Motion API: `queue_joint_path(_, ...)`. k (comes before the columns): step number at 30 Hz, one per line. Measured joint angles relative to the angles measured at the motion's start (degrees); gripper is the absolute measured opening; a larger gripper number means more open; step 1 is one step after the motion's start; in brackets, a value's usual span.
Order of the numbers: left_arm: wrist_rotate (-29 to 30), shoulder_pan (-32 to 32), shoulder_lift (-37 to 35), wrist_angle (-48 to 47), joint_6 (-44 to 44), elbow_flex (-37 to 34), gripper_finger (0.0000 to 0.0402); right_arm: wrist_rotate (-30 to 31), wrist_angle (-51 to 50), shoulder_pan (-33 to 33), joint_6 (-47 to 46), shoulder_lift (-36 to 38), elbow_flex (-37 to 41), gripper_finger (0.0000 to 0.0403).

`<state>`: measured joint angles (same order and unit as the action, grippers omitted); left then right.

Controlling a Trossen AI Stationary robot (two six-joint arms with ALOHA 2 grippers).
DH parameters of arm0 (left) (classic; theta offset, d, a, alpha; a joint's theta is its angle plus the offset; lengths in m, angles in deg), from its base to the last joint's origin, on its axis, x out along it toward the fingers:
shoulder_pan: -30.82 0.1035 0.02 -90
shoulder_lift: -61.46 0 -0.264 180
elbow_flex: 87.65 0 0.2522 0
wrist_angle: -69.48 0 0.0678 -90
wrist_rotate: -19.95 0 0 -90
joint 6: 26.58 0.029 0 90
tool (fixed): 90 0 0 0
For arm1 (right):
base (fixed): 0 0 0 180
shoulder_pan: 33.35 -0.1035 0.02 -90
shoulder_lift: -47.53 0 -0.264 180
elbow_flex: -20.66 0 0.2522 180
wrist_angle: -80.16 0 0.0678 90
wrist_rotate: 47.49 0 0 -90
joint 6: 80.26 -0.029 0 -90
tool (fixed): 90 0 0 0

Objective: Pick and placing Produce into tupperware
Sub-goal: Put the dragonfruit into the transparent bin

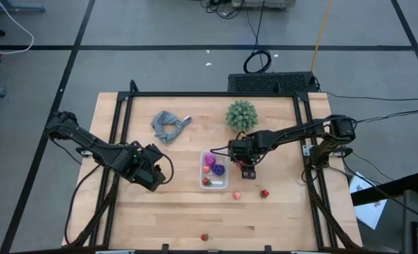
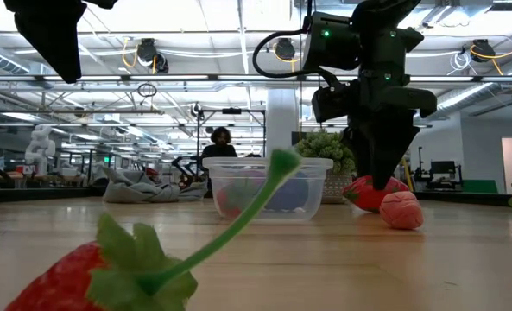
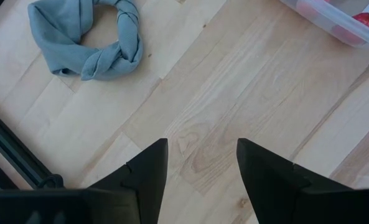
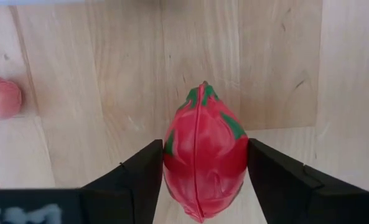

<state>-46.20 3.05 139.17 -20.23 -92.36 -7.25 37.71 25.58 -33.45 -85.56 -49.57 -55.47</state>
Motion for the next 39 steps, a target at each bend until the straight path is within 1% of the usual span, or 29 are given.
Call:
queue_joint_path(19,0.0,0.0,0.0,0.0,-0.1,0.0,0.0198,0.0,-0.5,0.0,0.2,0.5,0.0,0.021)
queue_joint_path(26,0.0,0.0,0.0,0.1,-0.1,0.0,0.0198,0.0,-1.4,0.0,0.0,3.8,0.0,0.0211)
queue_joint_path(39,0.0,0.0,0.0,1.6,1.2,0.0,0.0198,0.0,-3.0,0.0,-1.7,12.4,0.0,0.0212)
